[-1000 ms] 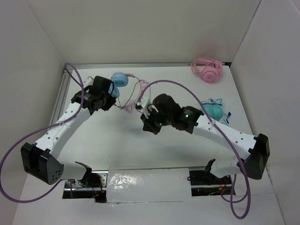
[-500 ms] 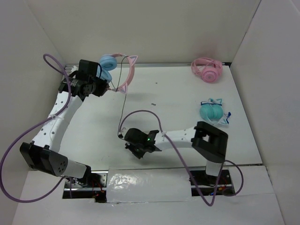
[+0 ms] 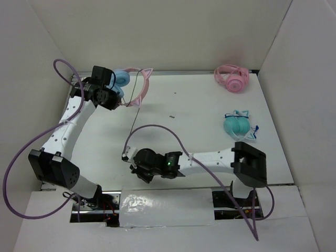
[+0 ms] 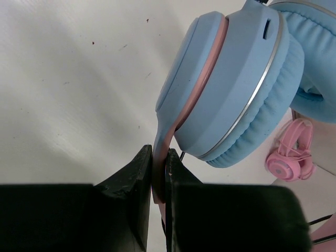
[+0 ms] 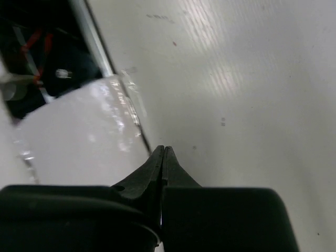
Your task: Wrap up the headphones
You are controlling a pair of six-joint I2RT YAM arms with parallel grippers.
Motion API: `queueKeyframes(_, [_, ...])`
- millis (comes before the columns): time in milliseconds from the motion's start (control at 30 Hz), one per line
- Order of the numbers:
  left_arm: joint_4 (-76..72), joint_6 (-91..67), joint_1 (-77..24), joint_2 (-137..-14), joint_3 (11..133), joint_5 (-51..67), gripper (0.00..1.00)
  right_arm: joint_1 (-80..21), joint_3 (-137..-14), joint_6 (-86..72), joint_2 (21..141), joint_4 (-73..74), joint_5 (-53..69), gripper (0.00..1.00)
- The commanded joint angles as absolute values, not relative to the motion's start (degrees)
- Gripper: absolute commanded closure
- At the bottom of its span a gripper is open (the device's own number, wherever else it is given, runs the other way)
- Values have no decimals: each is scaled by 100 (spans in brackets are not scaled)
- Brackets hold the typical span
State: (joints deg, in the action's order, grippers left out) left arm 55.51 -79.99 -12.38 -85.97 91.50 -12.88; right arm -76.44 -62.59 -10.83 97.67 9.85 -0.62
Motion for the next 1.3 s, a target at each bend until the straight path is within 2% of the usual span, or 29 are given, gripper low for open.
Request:
queueKeyframes(0, [5254,-8446,-1335,-8761,9334,-1616,100,-8015,-6721,-642,8878,1220,-87,100])
queueKeyframes(67, [5448,-8569,-1510,-8885,9369,-1731,100,-8024,-7108,-449,8859,1957,-157,100])
queueKeyframes(200, [5817,-8937,-1714,-8965,9202,-2109,100,-8007,-8171,-719,9157,3800,-1682,100])
queueKeyframes(300, [5696,-8991,-1661,-8815,9123,-2092,100,-8016,-8121,-1459,9185,4368,-1969,100])
queueKeyframes(533, [5019,-8395,-1284,-8543,9298,-1556,100,-8016,-6490,-3389,8483,4316,-1846,100])
queueKeyframes(833, [4957,-8350,-458,-8411,9475,-854,100,-7998,-4582,-4587,7761,2954,-1319,100])
queueKeyframes(1133, [4896,-8165,404,-8367,9527,-115,100,-7998,-3578,-5282,7208,2312,-1291,100])
queueKeyframes(1267, [4580,-7972,370,-8192,9370,166,100,-7998,-3901,-5055,6917,2619,-2011,100])
